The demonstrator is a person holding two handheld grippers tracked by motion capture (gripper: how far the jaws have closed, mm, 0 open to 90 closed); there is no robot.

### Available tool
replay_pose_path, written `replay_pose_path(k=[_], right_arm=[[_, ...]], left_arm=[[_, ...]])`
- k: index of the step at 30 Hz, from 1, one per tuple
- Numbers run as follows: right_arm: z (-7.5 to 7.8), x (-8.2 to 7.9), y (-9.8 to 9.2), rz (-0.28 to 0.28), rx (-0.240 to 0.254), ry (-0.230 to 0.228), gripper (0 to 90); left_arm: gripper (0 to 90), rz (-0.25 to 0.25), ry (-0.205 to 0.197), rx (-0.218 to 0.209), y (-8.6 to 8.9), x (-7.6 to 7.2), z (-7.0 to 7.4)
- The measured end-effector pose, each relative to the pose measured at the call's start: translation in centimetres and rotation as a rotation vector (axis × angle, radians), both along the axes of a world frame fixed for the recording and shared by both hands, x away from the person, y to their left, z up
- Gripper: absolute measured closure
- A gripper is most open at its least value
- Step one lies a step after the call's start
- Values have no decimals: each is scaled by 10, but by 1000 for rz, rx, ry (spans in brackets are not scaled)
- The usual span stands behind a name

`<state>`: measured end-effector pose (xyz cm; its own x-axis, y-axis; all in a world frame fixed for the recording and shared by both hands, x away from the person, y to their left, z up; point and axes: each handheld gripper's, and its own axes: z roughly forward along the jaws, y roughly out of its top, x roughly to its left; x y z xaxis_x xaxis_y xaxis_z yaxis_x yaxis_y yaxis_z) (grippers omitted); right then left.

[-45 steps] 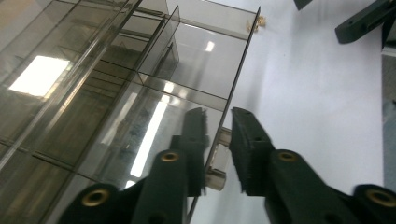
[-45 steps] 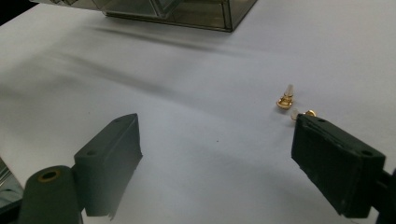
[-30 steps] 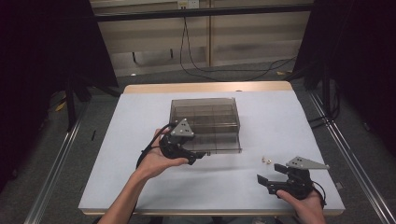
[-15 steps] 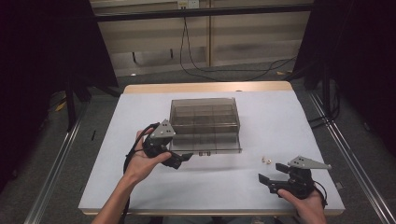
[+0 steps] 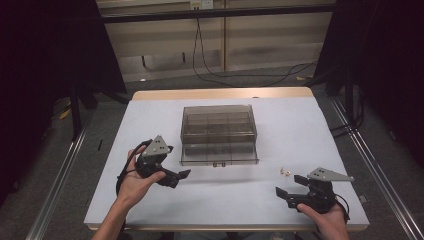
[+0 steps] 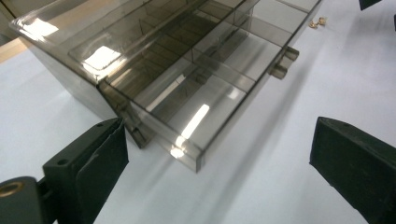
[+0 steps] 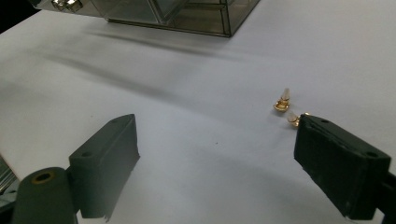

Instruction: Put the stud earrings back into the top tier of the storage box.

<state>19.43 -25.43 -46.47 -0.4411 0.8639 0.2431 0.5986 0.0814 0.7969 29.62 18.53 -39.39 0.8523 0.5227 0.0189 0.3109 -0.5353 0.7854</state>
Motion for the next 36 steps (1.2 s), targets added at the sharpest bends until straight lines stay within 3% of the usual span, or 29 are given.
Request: replay_pose_path(k=[2, 9, 12, 20, 24, 29, 36], right_arm=[[0, 0, 0, 4, -1, -7, 125], [0, 3, -1, 32, -4, 18, 183], [0, 4, 0, 43, 3, 25, 202], [1, 8, -4, 64, 19, 20, 297], [2, 10, -7, 75, 23, 12, 333], [14, 16, -16, 79, -15, 18, 400], [31, 31, -24, 134, -65, 39, 504]], left_arm=[[43, 19, 1, 24, 6, -8, -5], [57, 75, 6, 17, 21, -21, -22], [60, 69, 20, 24, 24, -25, -29], [62, 105, 58, -4, 30, -41, -46], [62, 105, 41, -17, 35, -47, -47], [61, 141, 74, -35, 41, -57, -51], [60, 132, 45, -22, 41, -63, -51]])
